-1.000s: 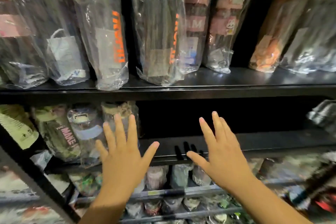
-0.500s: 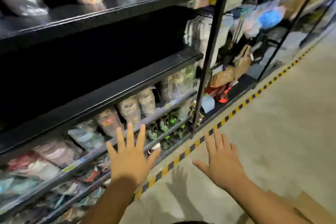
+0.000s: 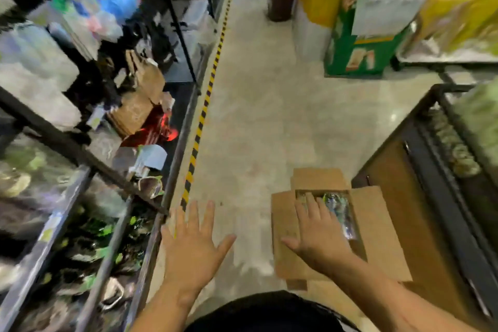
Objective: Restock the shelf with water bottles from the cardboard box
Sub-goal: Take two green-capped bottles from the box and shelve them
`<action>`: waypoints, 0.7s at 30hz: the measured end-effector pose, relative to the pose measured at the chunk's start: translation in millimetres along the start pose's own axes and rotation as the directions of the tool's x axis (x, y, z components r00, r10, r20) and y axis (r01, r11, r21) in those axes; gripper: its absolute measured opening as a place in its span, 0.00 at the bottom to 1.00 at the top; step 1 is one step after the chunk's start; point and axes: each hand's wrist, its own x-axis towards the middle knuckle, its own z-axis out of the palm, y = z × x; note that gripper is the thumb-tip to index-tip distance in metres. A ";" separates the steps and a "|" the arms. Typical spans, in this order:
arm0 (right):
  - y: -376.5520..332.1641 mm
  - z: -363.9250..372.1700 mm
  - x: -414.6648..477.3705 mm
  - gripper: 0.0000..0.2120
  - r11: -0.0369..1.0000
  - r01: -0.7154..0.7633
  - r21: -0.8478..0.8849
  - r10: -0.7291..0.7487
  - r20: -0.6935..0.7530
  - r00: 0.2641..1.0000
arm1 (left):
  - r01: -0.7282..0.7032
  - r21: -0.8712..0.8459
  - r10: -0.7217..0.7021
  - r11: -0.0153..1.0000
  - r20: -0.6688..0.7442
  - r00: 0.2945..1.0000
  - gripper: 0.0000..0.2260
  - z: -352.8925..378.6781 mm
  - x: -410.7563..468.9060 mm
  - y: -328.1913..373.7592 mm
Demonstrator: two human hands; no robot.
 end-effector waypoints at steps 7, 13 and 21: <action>84.5 5.4 -40.2 0.51 0.909 -0.389 0.149 0.393 -0.002 0.919 | -0.373 0.101 0.360 0.922 0.129 0.924 0.40 -0.4 81.9 99.3; 121.2 3.1 -41.9 0.45 0.793 -0.581 0.182 0.581 0.058 0.812 | -0.628 0.097 0.615 0.772 0.133 0.777 0.44 -5.0 145.3 178.7; 126.0 -34.4 21.4 0.46 0.720 -0.668 0.187 0.670 0.064 0.740 | -0.726 0.085 0.694 0.683 0.236 0.681 0.51 -31.6 241.8 226.5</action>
